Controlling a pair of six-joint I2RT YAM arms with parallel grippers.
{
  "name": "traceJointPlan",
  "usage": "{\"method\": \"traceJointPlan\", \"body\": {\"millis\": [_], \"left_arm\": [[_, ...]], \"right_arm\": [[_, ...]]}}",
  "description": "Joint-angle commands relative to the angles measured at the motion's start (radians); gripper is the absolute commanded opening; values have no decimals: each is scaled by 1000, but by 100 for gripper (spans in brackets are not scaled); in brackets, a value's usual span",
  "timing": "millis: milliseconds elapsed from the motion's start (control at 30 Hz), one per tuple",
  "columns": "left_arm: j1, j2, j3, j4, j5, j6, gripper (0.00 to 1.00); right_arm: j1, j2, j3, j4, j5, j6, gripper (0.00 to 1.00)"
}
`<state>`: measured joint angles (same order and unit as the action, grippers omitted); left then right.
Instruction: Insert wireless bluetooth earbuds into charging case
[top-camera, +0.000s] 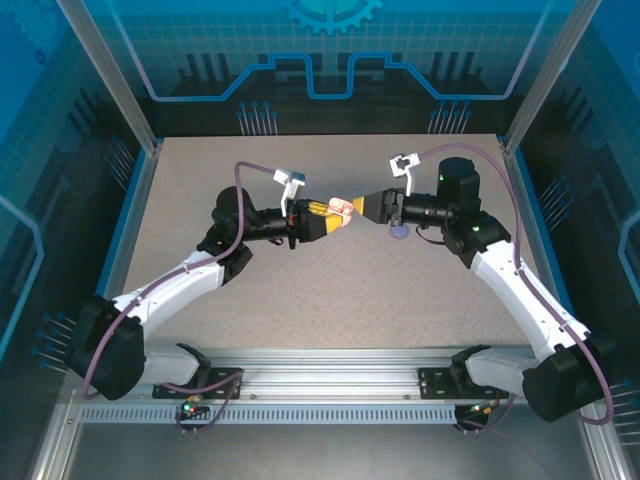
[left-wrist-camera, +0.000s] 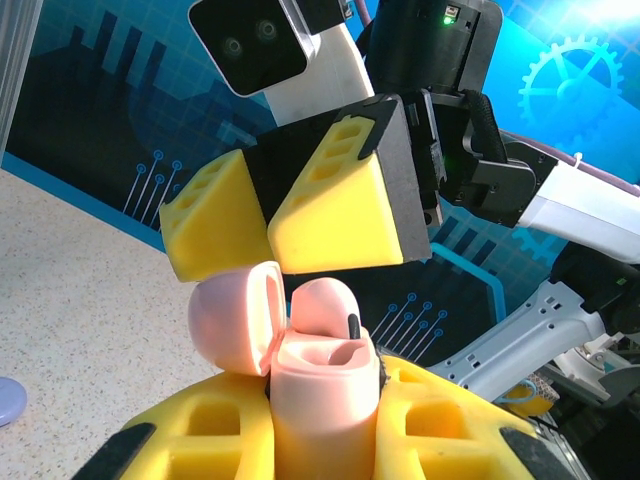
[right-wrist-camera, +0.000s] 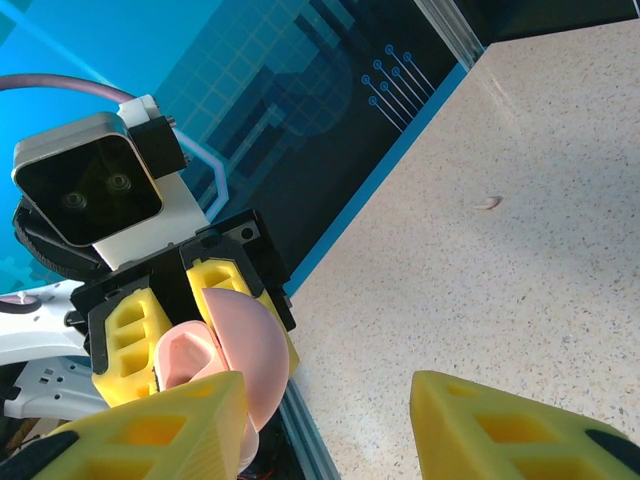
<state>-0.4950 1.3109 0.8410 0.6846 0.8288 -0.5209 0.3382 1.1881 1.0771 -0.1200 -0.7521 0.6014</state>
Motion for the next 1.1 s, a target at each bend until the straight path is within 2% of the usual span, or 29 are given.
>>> {"method": "traceJointPlan", "body": {"millis": [0, 567, 800, 967, 1067], "left_arm": [[-8, 8, 38, 5, 15, 28, 0], [-13, 31, 62, 0, 13, 27, 0], [-23, 40, 65, -14, 18, 29, 0], [-34, 56, 60, -16, 18, 28, 0], [-39, 65, 57, -15, 13, 28, 0]], "right_arm": [[19, 10, 6, -14, -6, -24, 48], [34, 34, 24, -75, 12, -69, 41], [44, 47, 64, -110, 32, -74, 35], [69, 71, 95, -142, 55, -86, 24], [81, 82, 98, -150, 66, -86, 21]]}}
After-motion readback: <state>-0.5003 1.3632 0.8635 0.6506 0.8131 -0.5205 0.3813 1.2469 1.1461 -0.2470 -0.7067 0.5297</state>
